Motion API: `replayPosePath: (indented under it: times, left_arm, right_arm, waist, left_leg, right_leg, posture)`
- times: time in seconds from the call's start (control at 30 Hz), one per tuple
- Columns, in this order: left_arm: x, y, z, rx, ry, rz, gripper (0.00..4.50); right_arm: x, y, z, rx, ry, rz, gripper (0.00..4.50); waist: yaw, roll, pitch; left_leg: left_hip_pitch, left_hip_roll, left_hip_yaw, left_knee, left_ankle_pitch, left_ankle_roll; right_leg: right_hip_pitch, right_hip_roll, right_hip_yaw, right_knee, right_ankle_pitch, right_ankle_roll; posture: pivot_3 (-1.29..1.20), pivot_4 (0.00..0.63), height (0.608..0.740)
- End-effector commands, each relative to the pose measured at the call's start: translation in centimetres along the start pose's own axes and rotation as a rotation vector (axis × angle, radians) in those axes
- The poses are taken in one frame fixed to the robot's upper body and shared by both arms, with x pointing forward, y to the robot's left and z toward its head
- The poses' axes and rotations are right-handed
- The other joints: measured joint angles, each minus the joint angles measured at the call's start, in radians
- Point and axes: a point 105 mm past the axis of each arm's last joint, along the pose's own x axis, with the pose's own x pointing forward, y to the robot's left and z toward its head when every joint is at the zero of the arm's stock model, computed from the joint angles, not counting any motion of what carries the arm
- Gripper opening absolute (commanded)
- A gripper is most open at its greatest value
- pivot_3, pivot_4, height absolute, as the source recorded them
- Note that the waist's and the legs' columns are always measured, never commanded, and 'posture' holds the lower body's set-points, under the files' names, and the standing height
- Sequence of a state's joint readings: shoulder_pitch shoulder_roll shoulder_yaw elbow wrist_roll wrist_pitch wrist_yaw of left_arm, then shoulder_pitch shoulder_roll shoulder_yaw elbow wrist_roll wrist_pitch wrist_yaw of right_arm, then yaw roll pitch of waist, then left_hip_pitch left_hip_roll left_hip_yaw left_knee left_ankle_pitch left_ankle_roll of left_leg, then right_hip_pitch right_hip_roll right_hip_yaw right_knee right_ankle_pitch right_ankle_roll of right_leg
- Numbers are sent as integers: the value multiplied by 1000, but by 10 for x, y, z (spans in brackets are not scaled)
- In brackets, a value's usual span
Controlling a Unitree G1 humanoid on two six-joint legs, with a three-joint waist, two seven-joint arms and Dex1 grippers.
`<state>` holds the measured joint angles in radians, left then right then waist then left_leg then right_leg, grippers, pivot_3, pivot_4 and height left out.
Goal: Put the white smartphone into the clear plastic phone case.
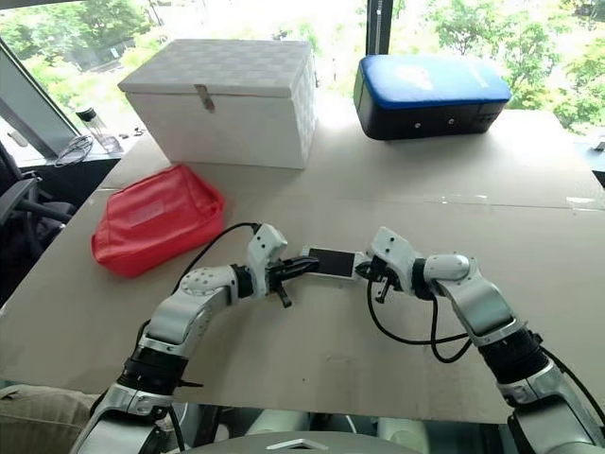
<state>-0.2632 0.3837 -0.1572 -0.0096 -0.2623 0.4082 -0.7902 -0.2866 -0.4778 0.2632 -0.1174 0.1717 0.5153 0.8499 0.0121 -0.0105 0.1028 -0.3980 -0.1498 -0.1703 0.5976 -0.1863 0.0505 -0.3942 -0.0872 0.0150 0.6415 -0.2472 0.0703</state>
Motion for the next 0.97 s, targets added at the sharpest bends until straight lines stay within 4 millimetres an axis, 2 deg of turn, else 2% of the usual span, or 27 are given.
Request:
replayPosePath:
  times: [0.03, 0.13, 0.2, 0.27, 0.33, 0.37, 0.4, 0.5, 0.73, 0.97]
  left_arm:
    - [-12, 11, 34, 49, -201, 95, 76]
    - [-24, 17, 50, 8, -312, 139, 0]
    - [-37, 22, 59, -42, -387, 167, 523]
    - [-51, 26, 67, -58, -442, 190, 1263]
    - [-59, 28, 65, -57, -433, 205, 2233]
    - [-64, 30, 63, -66, -422, 214, 2884]
    - [-69, 31, 61, -73, -416, 224, 3169]
    - [-85, 30, 52, -75, -372, 264, 4439]
    - [-112, 21, 25, -83, -259, 366, 4439]
    - [-122, 32, 25, -110, -266, 471, 4439]
  right_arm:
    - [-15, -10, 8, 142, -211, -108, 0]
    - [-39, -23, 20, 77, -305, -238, 891]
    - [-56, -21, 22, 30, -328, -267, 1734]
    - [-70, -16, 19, -10, -320, -287, 2706]
    - [-81, -14, 17, -13, -326, -313, 3667]
    - [-87, -14, 15, -10, -324, -332, 4303]
    - [-92, -13, 12, -9, -314, -348, 4478]
    - [-111, -9, -1, -2, -280, -413, 4500]
    - [-141, 5, -25, 23, -217, -521, 4500]
    - [-145, 23, -32, 73, -204, -548, 4500]
  waist:
    - [1, 2, 11]
    - [4, 4, 28]
    - [5, 6, 31]
    - [4, 6, 32]
    - [3, 5, 32]
    - [2, 5, 32]
    - [2, 5, 32]
    - [3, 6, 33]
    - [6, 6, 37]
    - [8, 6, 38]
  left_leg:
    - [-1, 0, -1, 0, 0, 0]
    - [-4, -1, 0, 1, 0, 0]
    - [-5, -1, 0, 1, 0, 0]
    - [-11, -1, 0, 2, 0, 0]
    - [-18, -1, 0, 4, 5, -2]
    - [-18, -1, 0, 4, 5, -2]
    - [-18, -1, 0, 4, 5, -2]
    - [-18, -1, 1, 3, 5, -1]
    - [-17, -1, 1, 4, 0, -1]
    - [-16, -1, 1, 4, 0, -1]
  right_leg:
    - [-1, 0, -1, 0, 1, -1]
    - [-4, 0, 1, 0, 3, -2]
    - [-5, 0, 0, 0, 3, -2]
    - [-10, 0, -1, 0, 3, -2]
    - [-17, 0, -1, 2, 4, -2]
    - [-17, 0, -1, 2, 4, -2]
    - [-17, 0, 0, 2, 4, -2]
    - [-17, 0, 1, 1, 4, -2]
    - [-16, 0, 1, 2, 2, -4]
    - [-16, 0, 0, 3, -1, -3]
  posture:
    - [0, 150, 740]
    - [0, 150, 740]
    - [0, 150, 740]
    - [0, 150, 740]
    - [0, 150, 740]
    - [0, 150, 740]
    - [0, 150, 740]
    - [0, 150, 740]
    - [0, 150, 740]
    - [0, 150, 740]
